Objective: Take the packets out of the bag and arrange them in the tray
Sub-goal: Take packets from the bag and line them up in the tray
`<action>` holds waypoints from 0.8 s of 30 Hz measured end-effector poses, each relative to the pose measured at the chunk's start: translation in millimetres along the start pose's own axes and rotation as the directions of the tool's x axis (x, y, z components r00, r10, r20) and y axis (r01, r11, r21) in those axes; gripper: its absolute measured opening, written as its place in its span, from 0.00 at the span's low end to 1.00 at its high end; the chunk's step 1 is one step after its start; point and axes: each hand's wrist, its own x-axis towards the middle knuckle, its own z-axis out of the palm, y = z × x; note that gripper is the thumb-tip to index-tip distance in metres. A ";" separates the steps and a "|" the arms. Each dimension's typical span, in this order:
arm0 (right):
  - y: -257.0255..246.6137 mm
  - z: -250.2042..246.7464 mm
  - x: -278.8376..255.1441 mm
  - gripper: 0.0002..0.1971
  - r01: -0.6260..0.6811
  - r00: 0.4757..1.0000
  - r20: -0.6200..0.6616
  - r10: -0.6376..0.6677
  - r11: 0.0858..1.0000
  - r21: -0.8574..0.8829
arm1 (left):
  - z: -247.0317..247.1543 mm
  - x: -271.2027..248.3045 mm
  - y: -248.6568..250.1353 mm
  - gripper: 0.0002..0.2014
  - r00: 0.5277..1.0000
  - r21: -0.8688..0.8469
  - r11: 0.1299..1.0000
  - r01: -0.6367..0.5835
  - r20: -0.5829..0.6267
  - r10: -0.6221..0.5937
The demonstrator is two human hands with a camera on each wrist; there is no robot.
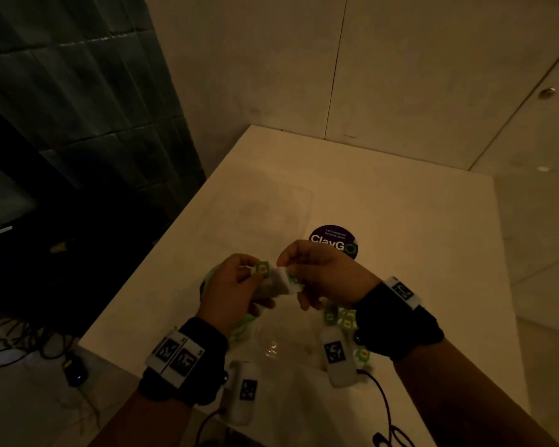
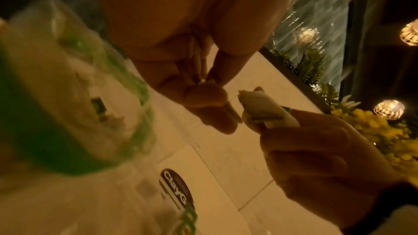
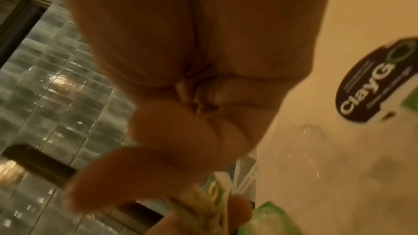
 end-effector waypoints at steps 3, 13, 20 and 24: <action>-0.2 -6.6 -14.8 0.08 0.004 0.997 0.070 0.011 0.977 -0.212 | 16.2 -0.6 -1.2 0.05 0.986 -0.039 0.996 0.085 0.146 -0.079; 23.7 -36.2 -28.3 0.13 -0.213 0.953 -0.303 0.027 0.772 -0.599 | 57.1 -2.7 -15.8 0.05 0.923 -0.089 0.961 0.261 0.314 -0.222; 37.1 -33.4 -30.7 0.11 -0.196 0.917 -0.377 -0.128 0.680 -0.706 | 71.6 -4.7 -22.9 0.14 0.939 -0.058 0.982 0.180 0.309 -0.154; 38.2 -27.6 -30.7 0.18 -0.236 0.924 -0.379 -0.051 0.706 -0.668 | 75.9 0.4 -27.5 0.15 0.963 0.009 0.994 0.108 0.247 -0.107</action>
